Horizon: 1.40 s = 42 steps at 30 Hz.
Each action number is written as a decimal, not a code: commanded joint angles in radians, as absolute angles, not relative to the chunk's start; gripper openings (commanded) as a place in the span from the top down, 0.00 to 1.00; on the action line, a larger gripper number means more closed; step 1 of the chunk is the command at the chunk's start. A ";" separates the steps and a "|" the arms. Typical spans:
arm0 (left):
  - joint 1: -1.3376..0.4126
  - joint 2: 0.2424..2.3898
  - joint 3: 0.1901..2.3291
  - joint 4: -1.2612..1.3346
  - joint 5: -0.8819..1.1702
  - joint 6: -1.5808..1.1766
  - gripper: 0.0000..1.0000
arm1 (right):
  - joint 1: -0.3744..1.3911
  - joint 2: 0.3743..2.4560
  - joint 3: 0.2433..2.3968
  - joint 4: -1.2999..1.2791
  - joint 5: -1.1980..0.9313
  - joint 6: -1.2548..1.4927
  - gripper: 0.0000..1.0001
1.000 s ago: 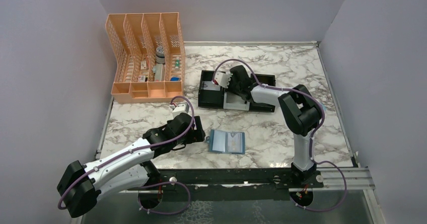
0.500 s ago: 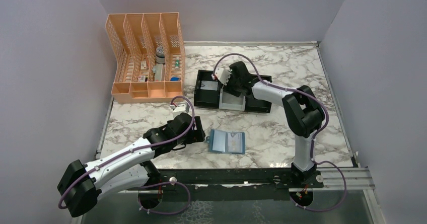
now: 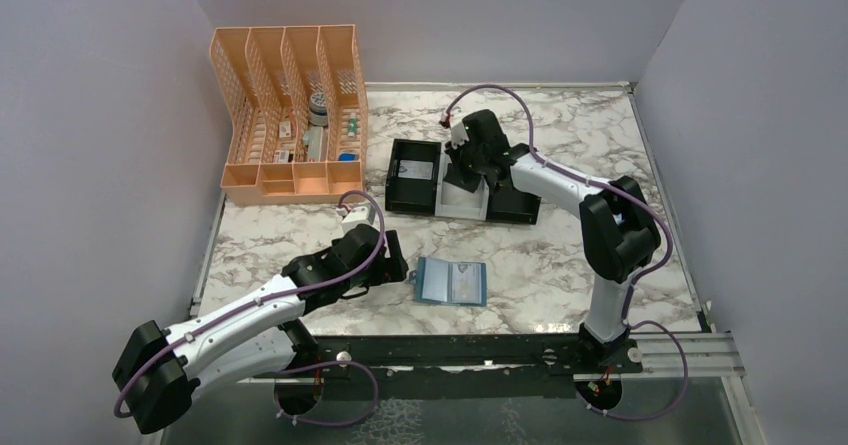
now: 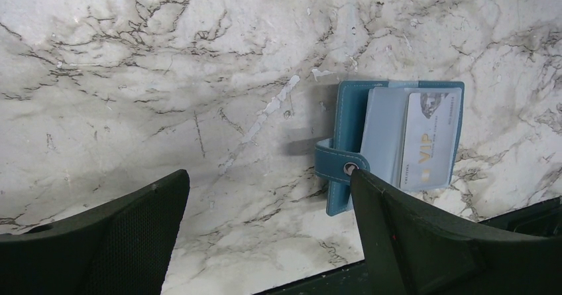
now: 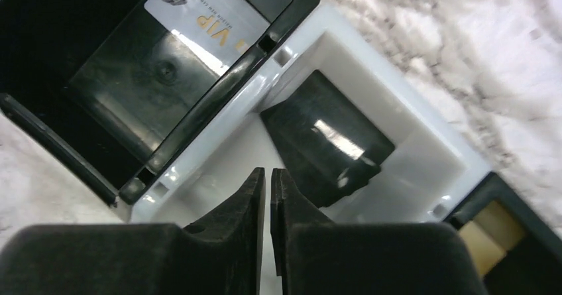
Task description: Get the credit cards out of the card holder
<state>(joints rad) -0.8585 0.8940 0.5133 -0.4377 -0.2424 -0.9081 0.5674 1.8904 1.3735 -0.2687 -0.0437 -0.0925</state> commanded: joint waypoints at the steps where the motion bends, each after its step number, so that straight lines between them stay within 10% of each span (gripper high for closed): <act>1: -0.853 0.876 0.512 -0.439 -0.237 -0.898 0.06 | 0.564 1.864 1.305 -0.273 -0.109 0.143 0.91; 42: -0.852 0.882 0.529 -0.443 -0.231 -0.894 0.05 | 0.591 2.082 1.429 -0.368 0.219 0.218 0.96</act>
